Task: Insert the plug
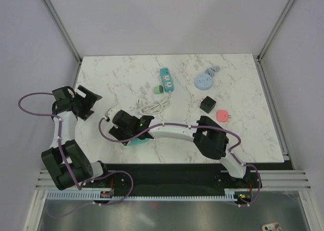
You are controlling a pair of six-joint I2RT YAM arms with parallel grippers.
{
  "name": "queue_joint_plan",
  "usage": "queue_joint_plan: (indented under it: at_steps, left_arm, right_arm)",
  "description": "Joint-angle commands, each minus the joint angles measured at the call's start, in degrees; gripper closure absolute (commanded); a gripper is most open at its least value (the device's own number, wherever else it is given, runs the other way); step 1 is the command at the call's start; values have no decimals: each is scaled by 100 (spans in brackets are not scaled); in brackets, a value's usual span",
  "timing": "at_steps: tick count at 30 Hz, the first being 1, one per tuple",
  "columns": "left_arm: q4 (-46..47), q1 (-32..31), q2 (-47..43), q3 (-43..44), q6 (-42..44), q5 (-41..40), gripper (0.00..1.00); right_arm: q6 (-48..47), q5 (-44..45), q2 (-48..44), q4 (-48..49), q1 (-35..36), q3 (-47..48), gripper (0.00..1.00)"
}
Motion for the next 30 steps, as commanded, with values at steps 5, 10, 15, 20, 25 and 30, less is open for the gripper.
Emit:
queue_joint_plan:
  at_steps: [5, 10, 15, 20, 25, 30]
  left_arm:
    - [349, 10, -217, 58, -40, 625, 1]
    - [577, -42, -252, 23, -40, 1011, 1]
    - [596, -218, -331, 58, 47, 1144, 2]
    - [630, -464, -419, 129, 232, 1363, 3]
    - [552, -1446, -410, 382, 785, 1460, 4]
    - [86, -2677, -340, 761, 1313, 1355, 5]
  right_arm:
    - [115, 242, 59, -1036, -39, 461, 32]
    - [62, 514, -152, -1247, -39, 839, 20]
    - [26, 409, -511, -1317, -39, 988, 9]
    - [404, 110, -1362, -1335, -144, 621, 7]
    - [1000, 566, -2523, -1388, -600, -424, 7]
    - [1722, 953, -3816, -1502, -1950, -1778, 7]
